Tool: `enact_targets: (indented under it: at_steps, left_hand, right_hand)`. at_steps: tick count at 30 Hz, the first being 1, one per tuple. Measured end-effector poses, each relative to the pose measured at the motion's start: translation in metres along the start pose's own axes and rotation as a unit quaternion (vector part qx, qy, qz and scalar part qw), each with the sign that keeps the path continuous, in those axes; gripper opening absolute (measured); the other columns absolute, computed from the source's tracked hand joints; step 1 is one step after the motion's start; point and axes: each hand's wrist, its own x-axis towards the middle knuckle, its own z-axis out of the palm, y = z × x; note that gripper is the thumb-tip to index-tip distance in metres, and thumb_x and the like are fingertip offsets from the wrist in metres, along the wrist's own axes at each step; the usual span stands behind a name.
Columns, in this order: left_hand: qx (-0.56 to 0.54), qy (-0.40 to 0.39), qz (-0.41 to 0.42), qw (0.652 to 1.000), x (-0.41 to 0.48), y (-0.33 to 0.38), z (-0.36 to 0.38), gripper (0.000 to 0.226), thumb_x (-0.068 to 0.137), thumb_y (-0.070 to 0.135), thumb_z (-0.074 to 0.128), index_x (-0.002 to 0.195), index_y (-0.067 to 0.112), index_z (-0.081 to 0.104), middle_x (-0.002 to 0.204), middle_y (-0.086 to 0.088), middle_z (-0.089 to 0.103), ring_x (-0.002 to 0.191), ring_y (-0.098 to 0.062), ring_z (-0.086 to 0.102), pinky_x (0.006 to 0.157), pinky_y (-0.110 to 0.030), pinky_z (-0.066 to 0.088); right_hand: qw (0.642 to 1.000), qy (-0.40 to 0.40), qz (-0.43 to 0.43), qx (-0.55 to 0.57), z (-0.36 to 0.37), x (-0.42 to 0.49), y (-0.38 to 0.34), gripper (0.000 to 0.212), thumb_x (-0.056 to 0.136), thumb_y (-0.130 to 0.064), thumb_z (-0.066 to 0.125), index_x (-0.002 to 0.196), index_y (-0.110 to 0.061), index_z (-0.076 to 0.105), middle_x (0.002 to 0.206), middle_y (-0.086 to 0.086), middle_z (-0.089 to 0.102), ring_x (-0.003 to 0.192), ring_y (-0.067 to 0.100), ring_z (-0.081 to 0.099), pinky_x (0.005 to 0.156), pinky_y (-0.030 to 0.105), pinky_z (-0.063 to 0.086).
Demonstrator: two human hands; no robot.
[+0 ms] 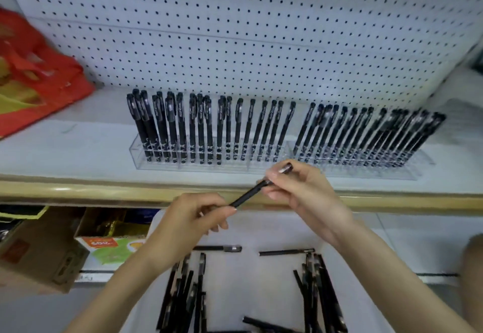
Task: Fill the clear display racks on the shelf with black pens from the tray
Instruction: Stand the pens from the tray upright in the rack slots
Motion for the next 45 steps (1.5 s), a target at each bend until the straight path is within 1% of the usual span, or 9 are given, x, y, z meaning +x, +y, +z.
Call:
enact_targets:
  at_steps: [5, 8, 11, 17, 23, 29, 33, 40, 45]
  left_hand:
    - [-0.018, 0.012, 0.011, 1.000, 0.028, 0.012, 0.006, 0.023, 0.084, 0.039, 0.059, 0.084, 0.022, 0.073, 0.077, 0.007, 0.071, 0.075, -0.005, 0.065, 0.074, -0.024, 0.052]
    - [0.126, 0.061, 0.064, 0.988, 0.039, 0.013, 0.000, 0.037, 0.092, 0.056, 0.040, 0.109, 0.034, 0.065, 0.105, 0.024, 0.060, 0.101, 0.004, 0.056, 0.089, -0.016, 0.044]
    - [0.326, 0.103, 0.099, 0.934, 0.045, 0.008, -0.012, 0.057, 0.095, 0.060, 0.023, 0.135, 0.028, 0.050, 0.130, 0.016, 0.049, 0.119, 0.004, 0.041, 0.104, -0.020, 0.027]
    - [0.465, 0.073, 0.074, 0.879, 0.048, -0.014, -0.019, 0.074, 0.096, 0.062, 0.009, 0.141, 0.016, 0.045, 0.142, 0.001, 0.050, 0.132, -0.015, 0.043, 0.111, -0.034, 0.026]
    - [0.455, 0.042, 0.082, 0.886, 0.049, -0.022, -0.023, 0.078, 0.094, 0.066, 0.005, 0.143, 0.018, 0.043, 0.146, 0.003, 0.045, 0.136, -0.011, 0.036, 0.115, -0.037, 0.025]
    - [0.435, 0.026, 0.075, 0.897, 0.048, -0.018, -0.026, 0.096, 0.077, 0.078, -0.016, 0.152, 0.028, 0.017, 0.158, 0.014, 0.016, 0.140, 0.006, 0.001, 0.116, -0.022, -0.006]
    - [0.430, 0.019, 0.072, 0.900, 0.047, -0.016, -0.027, 0.101, 0.071, 0.080, -0.021, 0.152, 0.030, 0.012, 0.158, 0.016, 0.010, 0.136, 0.009, -0.006, 0.113, -0.019, -0.011]
    - [0.421, 0.010, 0.080, 0.904, 0.049, -0.020, -0.030, 0.093, 0.079, 0.078, -0.010, 0.152, 0.028, 0.018, 0.158, 0.014, 0.015, 0.138, 0.007, 0.001, 0.113, -0.018, -0.010]
    - [0.440, -0.002, 0.090, 0.893, 0.047, -0.012, -0.033, 0.076, 0.090, 0.064, 0.012, 0.153, 0.023, 0.013, 0.160, 0.009, 0.011, 0.145, -0.003, 0.003, 0.113, -0.019, -0.010]
  right_hand:
    - [0.996, -0.005, -0.092, 0.009, 0.005, 0.017, -0.031, 0.026, 0.079, -0.014, 0.064, 0.099, 0.003, 0.060, 0.088, 0.011, 0.072, 0.071, 0.015, 0.069, 0.066, 0.020, 0.055]
    - [0.970, 0.053, -0.213, -0.105, 0.009, 0.032, -0.053, 0.025, 0.087, -0.003, 0.062, 0.110, -0.010, 0.055, 0.080, 0.014, 0.071, 0.062, 0.016, 0.068, 0.061, 0.024, 0.056]
    - [0.929, 0.091, -0.306, -0.186, 0.012, 0.048, -0.069, 0.030, 0.090, -0.003, 0.062, 0.112, -0.020, 0.050, 0.081, 0.020, 0.068, 0.062, 0.018, 0.067, 0.063, 0.028, 0.057]
    - [0.906, 0.093, -0.342, -0.232, 0.032, 0.077, -0.056, 0.033, 0.087, -0.010, 0.068, 0.096, -0.034, 0.047, 0.080, 0.002, 0.063, 0.064, 0.012, 0.067, 0.064, 0.024, 0.057]
    - [0.888, 0.073, -0.339, -0.302, 0.037, 0.094, -0.035, 0.026, 0.087, -0.017, 0.068, 0.102, -0.024, 0.048, 0.085, -0.010, 0.060, 0.070, 0.004, 0.066, 0.068, 0.018, 0.054]
    - [0.846, 0.061, -0.343, -0.404, 0.032, 0.105, -0.027, 0.019, 0.087, -0.018, 0.069, 0.103, -0.010, 0.061, 0.090, -0.004, 0.064, 0.075, 0.008, 0.064, 0.071, 0.011, 0.049]
    - [0.817, 0.029, -0.351, -0.457, 0.033, 0.108, -0.030, 0.014, 0.087, -0.015, 0.068, 0.100, -0.011, 0.065, 0.102, -0.009, 0.060, 0.076, -0.003, 0.057, 0.075, 0.011, 0.048]
    - [0.801, 0.046, -0.344, -0.487, 0.034, 0.106, -0.034, 0.022, 0.085, -0.018, 0.071, 0.106, -0.019, 0.065, 0.094, -0.010, 0.057, 0.069, 0.009, 0.059, 0.075, 0.033, 0.053]
    - [0.790, 0.039, -0.340, -0.509, 0.034, 0.096, -0.037, 0.036, 0.087, -0.021, 0.068, 0.123, -0.024, 0.061, 0.093, -0.013, 0.056, 0.066, 0.003, 0.055, 0.076, 0.034, 0.054]
